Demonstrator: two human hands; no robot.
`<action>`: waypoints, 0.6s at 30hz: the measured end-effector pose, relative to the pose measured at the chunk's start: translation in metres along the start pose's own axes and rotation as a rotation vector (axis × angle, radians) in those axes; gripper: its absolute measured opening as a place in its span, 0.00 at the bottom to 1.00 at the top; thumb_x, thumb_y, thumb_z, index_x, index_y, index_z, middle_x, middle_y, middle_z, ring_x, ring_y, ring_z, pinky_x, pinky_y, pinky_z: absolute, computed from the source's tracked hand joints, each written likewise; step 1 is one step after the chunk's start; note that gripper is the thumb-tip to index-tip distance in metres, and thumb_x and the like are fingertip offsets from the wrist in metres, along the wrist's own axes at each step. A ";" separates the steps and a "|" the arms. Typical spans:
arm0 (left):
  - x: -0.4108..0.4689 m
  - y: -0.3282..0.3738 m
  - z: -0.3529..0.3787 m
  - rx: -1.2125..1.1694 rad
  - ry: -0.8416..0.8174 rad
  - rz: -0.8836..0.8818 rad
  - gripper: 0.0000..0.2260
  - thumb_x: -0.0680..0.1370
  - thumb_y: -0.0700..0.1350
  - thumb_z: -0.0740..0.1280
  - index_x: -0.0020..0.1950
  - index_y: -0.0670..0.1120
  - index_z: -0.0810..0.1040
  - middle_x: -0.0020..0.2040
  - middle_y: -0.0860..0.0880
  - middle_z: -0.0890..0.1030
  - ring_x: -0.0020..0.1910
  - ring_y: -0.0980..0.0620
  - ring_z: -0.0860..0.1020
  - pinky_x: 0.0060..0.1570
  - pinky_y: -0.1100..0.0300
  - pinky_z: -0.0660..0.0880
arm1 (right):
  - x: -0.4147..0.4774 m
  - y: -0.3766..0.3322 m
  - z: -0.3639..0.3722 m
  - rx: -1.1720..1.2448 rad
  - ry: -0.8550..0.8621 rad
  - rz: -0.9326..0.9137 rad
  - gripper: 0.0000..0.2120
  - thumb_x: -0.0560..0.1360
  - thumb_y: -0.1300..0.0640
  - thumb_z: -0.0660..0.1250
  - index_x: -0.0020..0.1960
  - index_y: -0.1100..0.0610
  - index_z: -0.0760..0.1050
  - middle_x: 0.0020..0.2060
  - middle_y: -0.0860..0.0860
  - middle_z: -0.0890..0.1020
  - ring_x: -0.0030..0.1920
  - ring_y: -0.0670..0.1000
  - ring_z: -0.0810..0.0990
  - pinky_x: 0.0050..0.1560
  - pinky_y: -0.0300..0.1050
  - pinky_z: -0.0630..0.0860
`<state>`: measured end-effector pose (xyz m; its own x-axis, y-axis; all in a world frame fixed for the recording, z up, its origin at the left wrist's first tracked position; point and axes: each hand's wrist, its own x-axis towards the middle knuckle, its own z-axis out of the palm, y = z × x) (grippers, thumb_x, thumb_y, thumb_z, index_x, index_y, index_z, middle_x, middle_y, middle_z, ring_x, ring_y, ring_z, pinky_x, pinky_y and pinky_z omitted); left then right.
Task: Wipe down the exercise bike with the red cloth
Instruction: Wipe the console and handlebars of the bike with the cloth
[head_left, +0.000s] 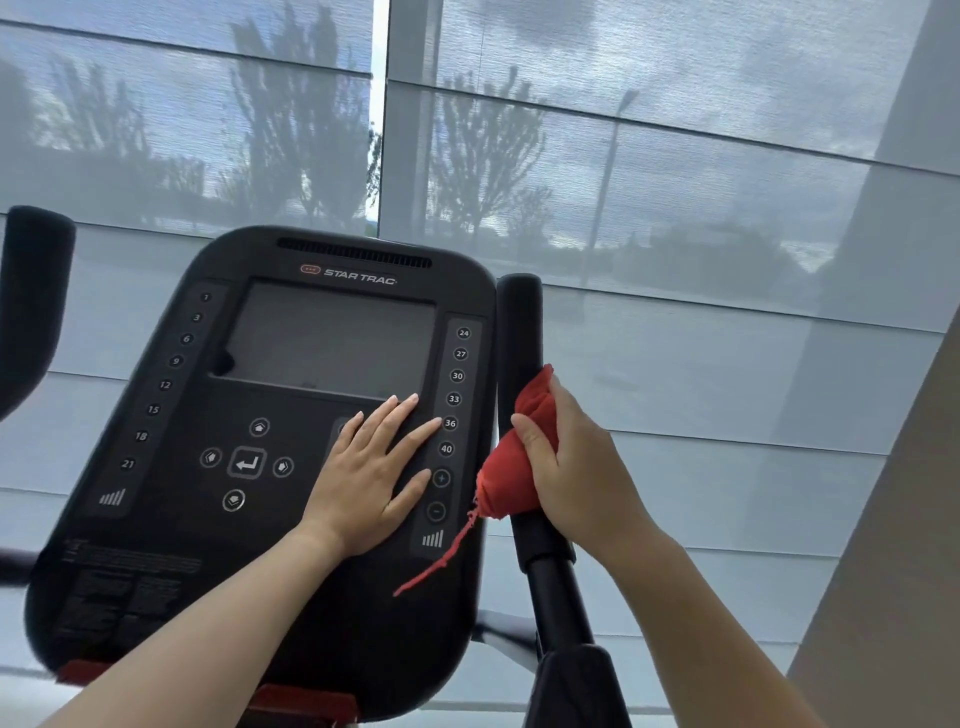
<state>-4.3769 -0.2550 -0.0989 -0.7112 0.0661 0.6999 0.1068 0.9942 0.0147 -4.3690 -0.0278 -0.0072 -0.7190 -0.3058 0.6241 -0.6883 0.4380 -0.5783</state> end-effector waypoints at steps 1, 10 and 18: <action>0.000 0.000 0.000 0.006 -0.001 0.000 0.25 0.78 0.59 0.50 0.75 0.56 0.63 0.77 0.51 0.59 0.77 0.52 0.54 0.74 0.54 0.47 | -0.006 0.001 -0.002 -0.023 -0.026 -0.010 0.17 0.78 0.51 0.61 0.67 0.50 0.66 0.42 0.31 0.70 0.42 0.38 0.70 0.45 0.22 0.65; 0.000 0.001 -0.002 0.023 -0.010 -0.002 0.25 0.78 0.59 0.51 0.75 0.55 0.62 0.77 0.51 0.59 0.77 0.51 0.54 0.74 0.53 0.47 | -0.035 -0.006 -0.009 -0.177 -0.167 -0.071 0.30 0.75 0.40 0.61 0.73 0.48 0.58 0.66 0.40 0.68 0.63 0.45 0.70 0.62 0.37 0.66; 0.000 0.001 -0.003 0.008 -0.016 -0.001 0.25 0.79 0.59 0.51 0.75 0.56 0.62 0.77 0.51 0.59 0.77 0.52 0.54 0.74 0.55 0.46 | 0.018 -0.003 -0.029 -0.022 0.149 -0.088 0.19 0.75 0.54 0.67 0.65 0.55 0.72 0.44 0.39 0.74 0.45 0.34 0.70 0.46 0.20 0.63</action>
<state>-4.3747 -0.2547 -0.0966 -0.7224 0.0662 0.6883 0.1004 0.9949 0.0097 -4.3773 -0.0099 0.0206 -0.6327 -0.2159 0.7437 -0.7444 0.4342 -0.5073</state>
